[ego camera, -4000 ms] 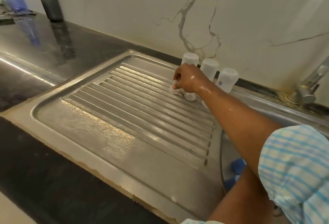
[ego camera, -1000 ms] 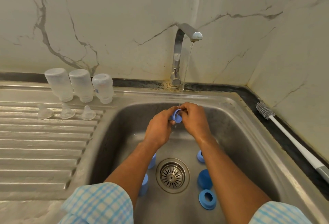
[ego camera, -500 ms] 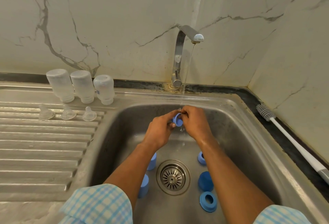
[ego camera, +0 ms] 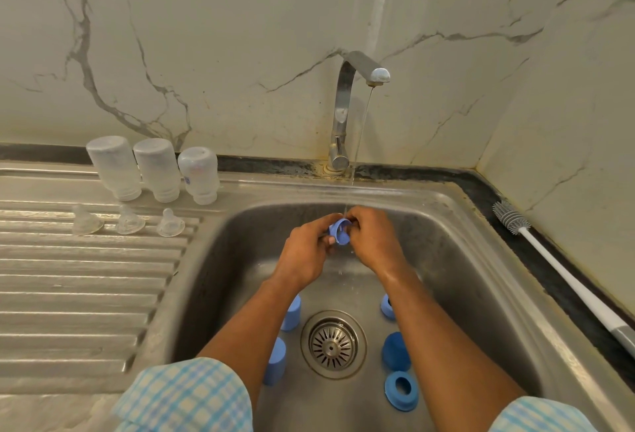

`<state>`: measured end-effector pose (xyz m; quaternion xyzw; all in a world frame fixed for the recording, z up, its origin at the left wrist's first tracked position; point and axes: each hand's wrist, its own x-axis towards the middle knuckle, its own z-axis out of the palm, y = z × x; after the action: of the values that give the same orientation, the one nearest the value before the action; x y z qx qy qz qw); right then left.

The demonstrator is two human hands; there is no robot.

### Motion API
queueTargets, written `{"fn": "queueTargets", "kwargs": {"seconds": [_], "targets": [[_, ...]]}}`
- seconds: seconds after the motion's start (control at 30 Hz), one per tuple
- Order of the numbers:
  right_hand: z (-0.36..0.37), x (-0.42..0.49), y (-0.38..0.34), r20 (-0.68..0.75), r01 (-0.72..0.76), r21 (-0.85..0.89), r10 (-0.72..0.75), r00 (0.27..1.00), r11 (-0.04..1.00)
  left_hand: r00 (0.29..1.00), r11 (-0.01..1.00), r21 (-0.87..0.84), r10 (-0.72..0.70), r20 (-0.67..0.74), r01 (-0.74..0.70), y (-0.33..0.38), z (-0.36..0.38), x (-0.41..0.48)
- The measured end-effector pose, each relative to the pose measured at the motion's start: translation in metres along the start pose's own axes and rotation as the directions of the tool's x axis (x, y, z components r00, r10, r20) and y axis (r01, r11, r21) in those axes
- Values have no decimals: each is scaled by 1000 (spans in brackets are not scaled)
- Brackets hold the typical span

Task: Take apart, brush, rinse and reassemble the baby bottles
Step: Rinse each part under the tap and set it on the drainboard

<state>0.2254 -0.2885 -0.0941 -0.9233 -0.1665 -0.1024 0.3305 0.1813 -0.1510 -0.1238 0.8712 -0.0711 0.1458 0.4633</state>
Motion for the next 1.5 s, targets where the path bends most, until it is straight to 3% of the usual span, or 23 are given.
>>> {"fn": "queueTargets", "kwargs": {"seconds": [0.27,0.53,0.73,0.9,1.0,1.2,1.27,1.4,1.5], "targets": [[3,1,0,98,-80,169,64,993,982,989,990,-62,-133,-59,130,1,1,3],[0,-1,1,157,-184,476,123,980,860,977,978,-133,-176,-121,160,4,5,9],[2,3,3,78,-171,442,152,985,881,981,978,-143,-167,-94,153,11,8,10],[0,7,2,-75,-100,317,130,989,943,996,989,-115,-91,-18,88,13,12,7],[2,5,-3,-15,-120,281,129,992,952,997,989,-130,-76,-30,71,9,11,7],[4,1,-8,191,-164,416,90,977,895,988,982,-148,-133,-82,120,0,7,8],[4,1,-9,179,-169,395,105,978,903,993,985,-146,-105,-58,96,0,7,7],[2,7,-7,23,-203,263,204,979,943,1000,990,-141,4,-17,-7,11,9,4],[-2,8,-9,59,-262,362,259,964,895,997,996,-85,2,-79,-9,4,11,7]]}}
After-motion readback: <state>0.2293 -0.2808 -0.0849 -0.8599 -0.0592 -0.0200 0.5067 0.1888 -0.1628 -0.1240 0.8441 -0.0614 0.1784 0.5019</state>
